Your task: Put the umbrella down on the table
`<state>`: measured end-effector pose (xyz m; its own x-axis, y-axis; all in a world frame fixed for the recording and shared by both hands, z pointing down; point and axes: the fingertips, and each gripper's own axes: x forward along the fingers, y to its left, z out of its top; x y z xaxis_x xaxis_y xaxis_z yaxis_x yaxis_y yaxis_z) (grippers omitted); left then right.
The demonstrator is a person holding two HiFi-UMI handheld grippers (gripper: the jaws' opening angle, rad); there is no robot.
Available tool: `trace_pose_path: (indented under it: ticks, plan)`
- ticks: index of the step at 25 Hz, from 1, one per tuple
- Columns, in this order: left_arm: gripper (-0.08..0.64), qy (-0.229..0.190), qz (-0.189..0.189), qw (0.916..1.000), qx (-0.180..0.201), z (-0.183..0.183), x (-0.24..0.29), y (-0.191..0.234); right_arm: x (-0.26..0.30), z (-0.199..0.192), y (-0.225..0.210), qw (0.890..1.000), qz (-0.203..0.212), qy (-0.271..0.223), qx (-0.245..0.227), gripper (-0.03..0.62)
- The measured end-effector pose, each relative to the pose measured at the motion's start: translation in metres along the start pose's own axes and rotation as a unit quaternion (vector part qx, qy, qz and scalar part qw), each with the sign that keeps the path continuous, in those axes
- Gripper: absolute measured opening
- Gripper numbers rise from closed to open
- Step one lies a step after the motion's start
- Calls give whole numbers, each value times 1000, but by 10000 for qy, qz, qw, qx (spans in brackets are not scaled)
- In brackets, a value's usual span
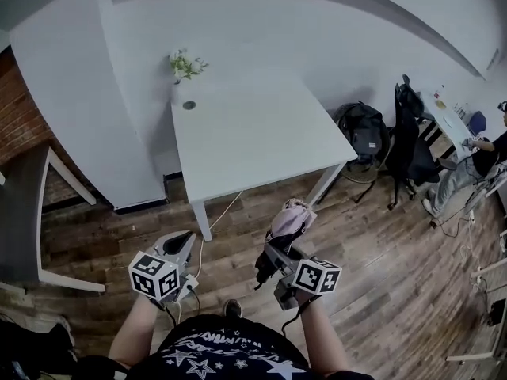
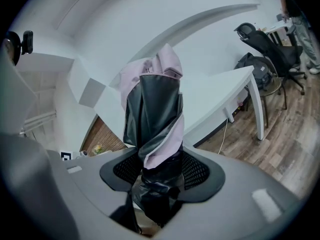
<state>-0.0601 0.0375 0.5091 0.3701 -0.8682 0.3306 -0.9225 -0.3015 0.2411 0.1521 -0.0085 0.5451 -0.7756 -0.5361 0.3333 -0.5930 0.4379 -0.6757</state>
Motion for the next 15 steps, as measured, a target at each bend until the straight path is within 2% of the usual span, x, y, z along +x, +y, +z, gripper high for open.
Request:
trace_pose_path:
  ticks: [5, 15]
  plan:
    - [3, -113, 14, 9999, -78, 21, 32, 1, 21, 33, -19, 10000, 24, 22, 13, 245]
    - [3, -46, 166, 9996, -221, 26, 69, 40, 69, 53, -38, 9996, 22, 277, -57, 245]
